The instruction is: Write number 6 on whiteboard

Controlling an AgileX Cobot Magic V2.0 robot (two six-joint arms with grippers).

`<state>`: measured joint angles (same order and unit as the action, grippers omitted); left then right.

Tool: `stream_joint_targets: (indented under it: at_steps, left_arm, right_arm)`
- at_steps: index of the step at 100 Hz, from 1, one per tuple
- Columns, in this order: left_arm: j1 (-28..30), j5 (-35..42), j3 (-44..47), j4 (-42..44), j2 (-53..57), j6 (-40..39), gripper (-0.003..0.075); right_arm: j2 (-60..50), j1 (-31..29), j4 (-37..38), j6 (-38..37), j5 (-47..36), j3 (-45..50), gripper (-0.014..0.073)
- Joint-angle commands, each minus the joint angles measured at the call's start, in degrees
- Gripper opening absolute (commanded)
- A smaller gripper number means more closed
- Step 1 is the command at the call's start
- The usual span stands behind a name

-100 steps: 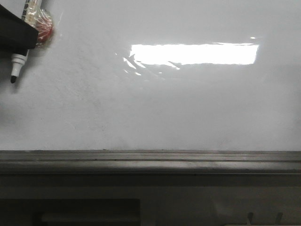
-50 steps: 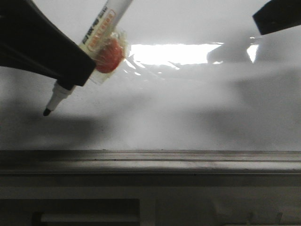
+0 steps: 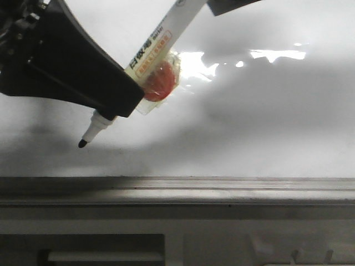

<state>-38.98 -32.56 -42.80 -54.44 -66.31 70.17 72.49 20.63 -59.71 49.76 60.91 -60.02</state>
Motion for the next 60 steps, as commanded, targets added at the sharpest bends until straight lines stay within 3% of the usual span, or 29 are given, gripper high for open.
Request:
stream_joint_targets:
  at_steps: [1, 24, 47, 60]
  left_arm:
    - [-0.6, 2.0, -2.0, -2.1, 0.7, -0.7, -0.002]
    - [-0.6, 2.3, -2.5, -2.1, 0.6, -0.7, -0.002]
    - [-0.6, 2.4, -3.6, -2.1, 0.6, -0.7, -0.002]
    - [-0.6, 2.4, -3.6, -2.0, 0.6, -0.6, -0.0019]
  right_arm:
    - [0.5, 1.1, -2.7, 0.8, -0.4, -2.4, 0.0415]
    - [4.6, 2.7, -2.5, 0.8, 1.1, -4.4, 0.0399]
    - [6.4, 3.3, -2.3, 1.1, 2.4, -5.8, 0.0158]
    - [6.4, 3.3, -2.2, 2.3, 3.3, -5.8, -0.0047]
